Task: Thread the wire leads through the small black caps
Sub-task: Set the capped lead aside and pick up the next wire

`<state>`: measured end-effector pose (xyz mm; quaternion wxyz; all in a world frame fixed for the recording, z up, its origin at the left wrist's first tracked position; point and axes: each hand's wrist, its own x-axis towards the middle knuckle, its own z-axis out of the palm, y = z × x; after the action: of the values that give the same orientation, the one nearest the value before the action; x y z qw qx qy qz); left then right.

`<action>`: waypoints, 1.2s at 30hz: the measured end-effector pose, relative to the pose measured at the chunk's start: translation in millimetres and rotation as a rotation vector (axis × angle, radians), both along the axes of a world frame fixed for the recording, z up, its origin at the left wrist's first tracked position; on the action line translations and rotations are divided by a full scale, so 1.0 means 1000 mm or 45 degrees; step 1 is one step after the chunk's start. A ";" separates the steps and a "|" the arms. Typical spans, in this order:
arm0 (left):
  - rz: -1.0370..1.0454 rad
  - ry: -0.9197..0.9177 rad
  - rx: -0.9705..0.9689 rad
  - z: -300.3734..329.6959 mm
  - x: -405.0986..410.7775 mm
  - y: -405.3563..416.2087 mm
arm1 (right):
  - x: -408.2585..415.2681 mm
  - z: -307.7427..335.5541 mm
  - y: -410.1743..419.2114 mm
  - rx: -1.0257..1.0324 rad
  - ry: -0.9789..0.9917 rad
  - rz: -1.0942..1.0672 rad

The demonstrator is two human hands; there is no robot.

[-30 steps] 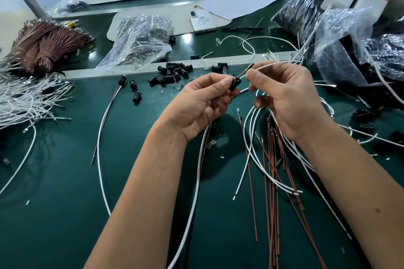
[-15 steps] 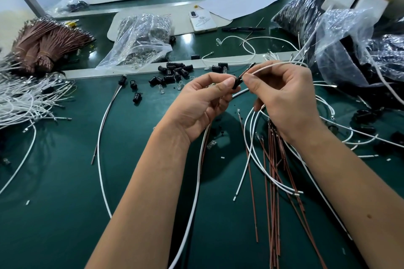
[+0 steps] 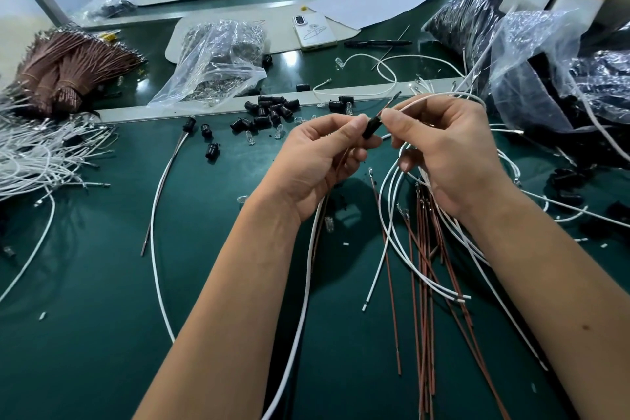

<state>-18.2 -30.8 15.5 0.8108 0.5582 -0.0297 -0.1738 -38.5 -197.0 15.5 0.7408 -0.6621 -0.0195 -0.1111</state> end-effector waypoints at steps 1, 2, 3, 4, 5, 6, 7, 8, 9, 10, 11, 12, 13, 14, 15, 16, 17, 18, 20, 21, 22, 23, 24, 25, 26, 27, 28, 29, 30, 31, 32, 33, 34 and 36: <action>0.008 0.013 -0.008 0.000 0.000 0.000 | 0.000 0.000 -0.001 -0.004 -0.012 0.009; 0.011 0.023 -0.014 0.001 0.000 0.000 | 0.000 0.000 -0.001 -0.014 -0.025 0.016; 0.013 0.027 -0.013 0.001 0.000 -0.001 | 0.000 0.000 -0.002 -0.027 -0.038 0.020; 0.012 0.028 -0.011 0.001 0.000 -0.001 | 0.000 0.001 -0.003 -0.037 -0.050 0.021; 0.010 0.028 -0.008 0.001 -0.001 -0.001 | 0.000 0.001 -0.004 -0.038 -0.060 0.022; 0.008 0.028 -0.005 0.002 -0.001 -0.002 | 0.001 0.002 -0.005 -0.030 -0.065 0.027; 0.007 0.028 -0.001 0.002 -0.001 -0.002 | 0.001 0.002 -0.005 -0.018 -0.065 0.036; 0.006 0.029 0.001 0.002 -0.002 -0.002 | 0.001 0.002 -0.006 -0.006 -0.059 0.046; 0.006 0.030 0.000 0.003 -0.002 -0.002 | 0.001 0.002 -0.006 -0.001 -0.052 0.054; 0.006 0.031 -0.006 0.003 -0.002 -0.001 | 0.001 0.002 -0.005 -0.003 -0.046 0.058; 0.006 0.032 -0.015 0.003 -0.002 -0.001 | 0.001 0.001 -0.005 -0.010 -0.043 0.062; 0.006 0.035 -0.026 0.003 -0.002 -0.001 | 0.001 0.001 -0.004 -0.016 -0.043 0.065; 0.005 0.036 -0.034 0.003 -0.002 0.000 | 0.001 0.000 -0.003 -0.018 -0.046 0.068; 0.004 0.034 -0.034 0.003 -0.002 0.000 | 0.001 0.000 -0.003 -0.019 -0.051 0.070; 0.003 0.030 -0.029 0.003 -0.002 -0.001 | 0.001 0.000 -0.003 -0.021 -0.057 0.070; 0.001 0.026 -0.017 0.003 -0.003 -0.001 | 0.001 0.000 -0.004 -0.025 -0.063 0.067; 0.001 0.022 0.000 0.003 -0.003 -0.002 | 0.001 -0.001 -0.004 -0.033 -0.070 0.066; 0.003 0.020 0.020 0.002 -0.003 -0.003 | 0.002 -0.001 -0.005 -0.047 -0.080 0.065; 0.015 0.021 0.066 0.002 -0.004 -0.004 | 0.001 -0.001 -0.005 -0.108 -0.110 0.051; 0.027 0.022 0.084 0.002 -0.004 -0.005 | 0.001 -0.001 -0.005 -0.144 -0.122 0.035; 0.043 0.022 0.089 0.002 -0.004 -0.005 | 0.001 -0.001 -0.005 -0.173 -0.124 0.016; 0.061 0.026 0.079 0.002 -0.003 -0.004 | 0.002 -0.001 -0.005 -0.193 -0.110 0.001; 0.075 0.030 0.057 0.003 -0.003 -0.003 | 0.002 -0.001 -0.004 -0.198 -0.086 -0.006; 0.083 0.032 0.039 0.003 -0.002 -0.003 | 0.002 -0.001 -0.004 -0.180 -0.058 0.004; 0.084 0.032 0.031 0.004 -0.002 -0.002 | 0.002 -0.001 -0.003 -0.135 -0.028 0.029; 0.079 0.032 0.032 0.003 -0.002 -0.002 | 0.002 0.000 -0.002 -0.069 0.003 0.060; 0.074 0.033 0.034 0.004 -0.003 -0.002 | 0.001 0.000 -0.002 -0.003 0.034 0.086; 0.072 0.036 0.034 0.003 -0.003 -0.002 | 0.001 0.001 -0.002 0.044 0.056 0.098; 0.071 0.040 0.033 0.003 -0.002 -0.002 | 0.001 0.002 -0.003 0.065 0.065 0.097; 0.071 0.045 0.031 0.002 -0.002 -0.003 | 0.000 0.002 -0.003 0.074 0.064 0.091; 0.071 0.050 0.024 0.002 -0.002 -0.002 | 0.000 0.003 -0.003 0.079 0.058 0.082; 0.072 0.052 0.021 0.002 -0.002 -0.002 | 0.000 0.003 -0.003 0.086 0.053 0.073; 0.071 0.053 0.018 0.002 -0.002 -0.002 | 0.001 0.002 -0.003 0.095 0.047 0.063; 0.069 0.057 0.012 0.002 -0.002 -0.002 | 0.001 0.002 -0.004 0.114 0.044 0.053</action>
<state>-19.7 -32.4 17.3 0.8129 0.5587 0.0043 -0.1645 -37.2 -200.8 17.5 0.7722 -0.6295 -0.0154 -0.0848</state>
